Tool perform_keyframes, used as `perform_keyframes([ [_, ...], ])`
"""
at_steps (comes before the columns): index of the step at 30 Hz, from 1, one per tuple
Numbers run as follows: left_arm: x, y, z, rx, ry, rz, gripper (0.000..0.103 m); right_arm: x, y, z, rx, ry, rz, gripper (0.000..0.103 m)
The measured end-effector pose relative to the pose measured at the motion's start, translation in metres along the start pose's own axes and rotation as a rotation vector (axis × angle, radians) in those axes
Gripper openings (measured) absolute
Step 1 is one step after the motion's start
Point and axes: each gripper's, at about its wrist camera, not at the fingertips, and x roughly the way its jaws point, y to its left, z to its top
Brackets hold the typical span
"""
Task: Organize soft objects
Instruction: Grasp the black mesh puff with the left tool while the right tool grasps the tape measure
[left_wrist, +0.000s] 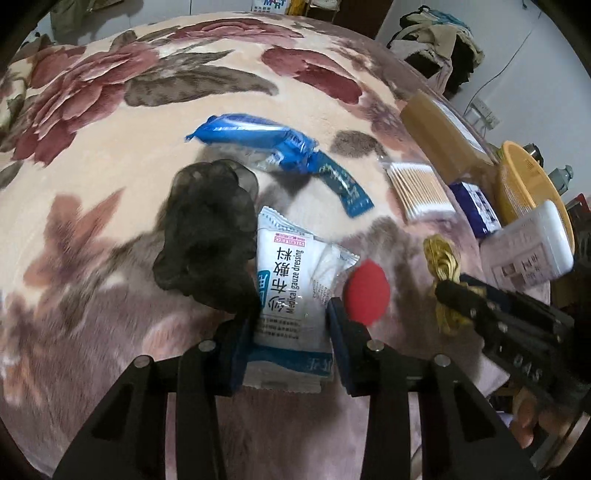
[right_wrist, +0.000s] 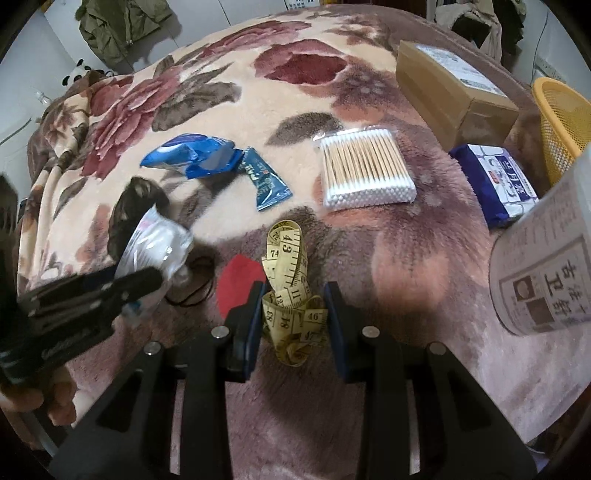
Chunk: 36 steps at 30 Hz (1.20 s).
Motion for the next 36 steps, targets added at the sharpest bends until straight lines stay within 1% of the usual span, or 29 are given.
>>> perform_keyframes([
  [5,-0.009,0.004,-0.021,-0.002,0.012,0.002,0.04,-0.006,0.008,-0.012,-0.008,0.003,0.015,0.033],
  [10,-0.017,0.006,-0.032,-0.009,0.009,0.009,0.04,-0.012,0.009,-0.019,-0.005,0.0,0.017,0.033],
  [12,-0.022,0.007,-0.035,-0.022,0.014,-0.021,0.04,-0.015,0.008,-0.021,0.001,-0.001,0.019,0.033],
  [14,-0.027,0.011,-0.04,-0.057,0.026,-0.097,0.041,-0.018,0.008,-0.025,0.0,-0.004,0.026,0.033],
  [15,-0.03,0.012,-0.044,-0.066,0.026,-0.107,0.041,-0.019,0.009,-0.026,-0.005,-0.005,0.028,0.033],
  [18,-0.037,0.013,-0.052,-0.057,0.014,-0.103,0.041,-0.019,0.01,-0.031,-0.012,-0.002,0.037,0.033],
  [20,-0.035,0.015,-0.058,-0.055,0.031,-0.097,0.041,-0.017,0.009,-0.033,-0.009,0.002,0.044,0.033],
  [21,-0.033,0.016,-0.062,-0.049,0.045,-0.093,0.047,-0.016,0.009,-0.035,-0.008,0.005,0.047,0.033],
  [22,-0.03,0.017,-0.064,-0.042,0.053,-0.082,0.056,-0.016,0.009,-0.037,-0.008,0.007,0.051,0.033],
  [25,-0.028,0.019,-0.07,-0.021,0.058,-0.022,0.068,-0.014,0.009,-0.041,-0.007,0.014,0.06,0.033],
  [27,-0.034,0.02,-0.073,-0.012,0.037,0.003,0.073,-0.013,0.009,-0.043,-0.004,0.017,0.063,0.033],
  [28,-0.037,0.022,-0.074,-0.012,0.018,0.012,0.074,-0.013,0.008,-0.044,-0.002,0.019,0.065,0.033],
  [31,-0.051,0.022,-0.073,-0.013,-0.041,0.018,0.075,-0.013,0.007,-0.046,-0.001,0.018,0.065,0.033],
  [33,-0.056,0.02,-0.07,-0.009,-0.057,0.022,0.075,-0.012,0.006,-0.046,0.003,0.017,0.065,0.033],
  [36,-0.057,0.008,-0.071,0.034,-0.065,0.006,0.075,-0.012,0.004,-0.046,0.006,0.016,0.066,0.033],
])
